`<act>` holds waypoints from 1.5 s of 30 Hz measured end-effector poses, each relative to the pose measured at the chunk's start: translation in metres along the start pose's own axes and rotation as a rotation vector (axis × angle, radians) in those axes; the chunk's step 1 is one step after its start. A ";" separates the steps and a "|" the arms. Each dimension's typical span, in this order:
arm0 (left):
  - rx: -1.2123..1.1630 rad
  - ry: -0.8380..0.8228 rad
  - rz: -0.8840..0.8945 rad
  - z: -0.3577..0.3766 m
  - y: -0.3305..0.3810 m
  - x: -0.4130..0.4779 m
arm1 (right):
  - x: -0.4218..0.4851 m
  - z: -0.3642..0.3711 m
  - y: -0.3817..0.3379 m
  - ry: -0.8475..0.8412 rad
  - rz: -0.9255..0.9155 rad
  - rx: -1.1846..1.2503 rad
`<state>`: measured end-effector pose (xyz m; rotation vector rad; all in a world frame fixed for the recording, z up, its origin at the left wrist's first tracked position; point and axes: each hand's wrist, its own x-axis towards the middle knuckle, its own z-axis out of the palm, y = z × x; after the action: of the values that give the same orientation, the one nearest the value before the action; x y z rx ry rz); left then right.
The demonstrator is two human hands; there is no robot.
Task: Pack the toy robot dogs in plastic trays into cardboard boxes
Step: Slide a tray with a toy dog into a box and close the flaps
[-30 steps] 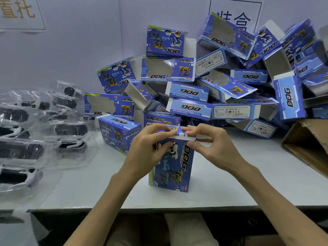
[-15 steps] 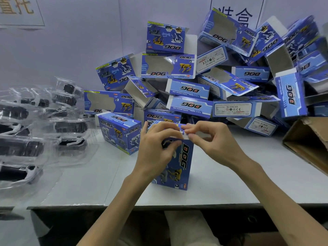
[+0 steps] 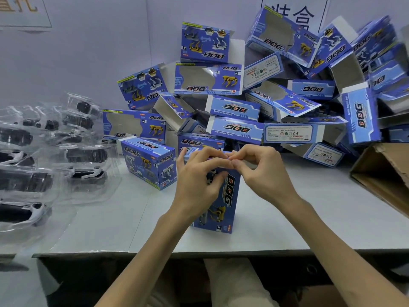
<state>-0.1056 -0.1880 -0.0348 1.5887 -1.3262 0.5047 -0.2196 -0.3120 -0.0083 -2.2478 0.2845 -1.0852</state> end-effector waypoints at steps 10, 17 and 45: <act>-0.007 -0.077 0.040 -0.025 -0.025 0.007 | -0.007 -0.011 0.009 -0.156 -0.107 -0.006; 0.083 -0.050 0.092 -0.028 -0.026 0.008 | -0.012 -0.001 0.015 -0.070 -0.088 0.052; -0.268 -0.088 -0.135 -0.049 -0.060 0.005 | -0.013 0.017 0.024 0.045 -0.200 0.076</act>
<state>-0.0370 -0.1523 -0.0332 1.4770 -1.2819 0.1673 -0.2137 -0.3177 -0.0394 -2.2213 0.0357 -1.2293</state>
